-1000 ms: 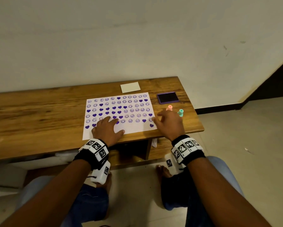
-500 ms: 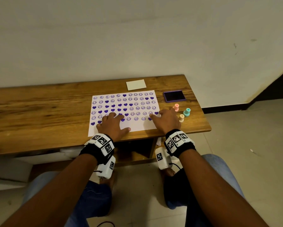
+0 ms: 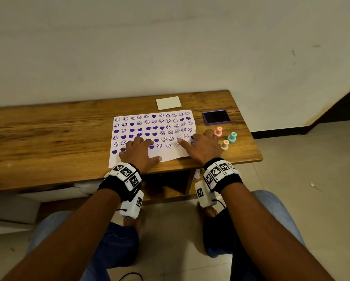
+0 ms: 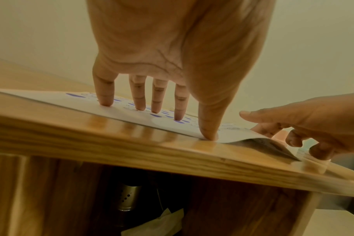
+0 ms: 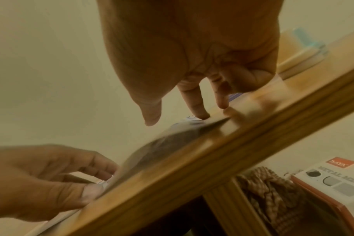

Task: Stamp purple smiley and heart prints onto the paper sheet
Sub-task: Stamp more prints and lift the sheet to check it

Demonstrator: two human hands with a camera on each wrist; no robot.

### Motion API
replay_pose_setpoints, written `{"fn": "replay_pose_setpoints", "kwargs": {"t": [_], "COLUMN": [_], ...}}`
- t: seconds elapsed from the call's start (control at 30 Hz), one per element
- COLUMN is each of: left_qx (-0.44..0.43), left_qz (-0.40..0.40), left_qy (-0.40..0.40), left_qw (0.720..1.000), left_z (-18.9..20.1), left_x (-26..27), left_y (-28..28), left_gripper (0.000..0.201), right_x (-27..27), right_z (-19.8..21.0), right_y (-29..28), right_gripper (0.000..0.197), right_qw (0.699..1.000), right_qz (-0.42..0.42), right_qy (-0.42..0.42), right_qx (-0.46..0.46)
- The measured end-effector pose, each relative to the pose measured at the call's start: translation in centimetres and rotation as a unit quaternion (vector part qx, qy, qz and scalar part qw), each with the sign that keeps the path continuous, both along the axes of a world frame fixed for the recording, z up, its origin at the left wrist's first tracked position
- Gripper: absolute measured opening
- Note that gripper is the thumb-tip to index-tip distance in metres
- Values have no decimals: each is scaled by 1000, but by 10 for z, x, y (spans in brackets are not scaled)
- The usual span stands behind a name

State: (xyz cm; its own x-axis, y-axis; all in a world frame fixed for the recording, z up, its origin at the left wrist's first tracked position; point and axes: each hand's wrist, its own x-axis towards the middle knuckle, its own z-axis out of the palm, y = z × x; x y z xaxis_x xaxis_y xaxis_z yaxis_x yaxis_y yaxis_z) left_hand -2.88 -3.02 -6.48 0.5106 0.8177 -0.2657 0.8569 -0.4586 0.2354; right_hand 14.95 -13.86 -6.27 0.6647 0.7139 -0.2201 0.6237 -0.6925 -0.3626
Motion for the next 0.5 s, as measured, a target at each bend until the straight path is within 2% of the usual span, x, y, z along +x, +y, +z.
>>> {"fn": "replay_pose_setpoints", "kwargs": {"t": [0.1, 0.23, 0.3, 0.4, 0.47, 0.5], "left_qx": [3, 9, 10, 13, 7, 0], "left_qz": [2, 1, -3, -13, -22, -27], "left_qy": [-2, -7, -8, -13, -23, -30], "left_qw": [1000, 1000, 1000, 1000, 999, 999], "left_z": [-1, -1, -2, -2, -1, -1], "left_x": [0, -1, -3, -4, -5, -5], "left_y": [-1, -1, -2, -3, -4, -3], "left_gripper": [73, 73, 73, 72, 71, 71], "right_x": [1, -2, -2, 7, 15, 18], "right_z": [6, 5, 5, 9, 14, 14], "right_y": [-1, 5, 8, 9, 8, 8], "right_gripper": [76, 72, 74, 69, 59, 50], "right_qw": [999, 985, 957, 886, 854, 849], "right_qz": [5, 14, -11, -123, -168, -169], "right_qy": [32, 121, 196, 316, 365, 380], "right_qx": [14, 125, 213, 315, 329, 326]}}
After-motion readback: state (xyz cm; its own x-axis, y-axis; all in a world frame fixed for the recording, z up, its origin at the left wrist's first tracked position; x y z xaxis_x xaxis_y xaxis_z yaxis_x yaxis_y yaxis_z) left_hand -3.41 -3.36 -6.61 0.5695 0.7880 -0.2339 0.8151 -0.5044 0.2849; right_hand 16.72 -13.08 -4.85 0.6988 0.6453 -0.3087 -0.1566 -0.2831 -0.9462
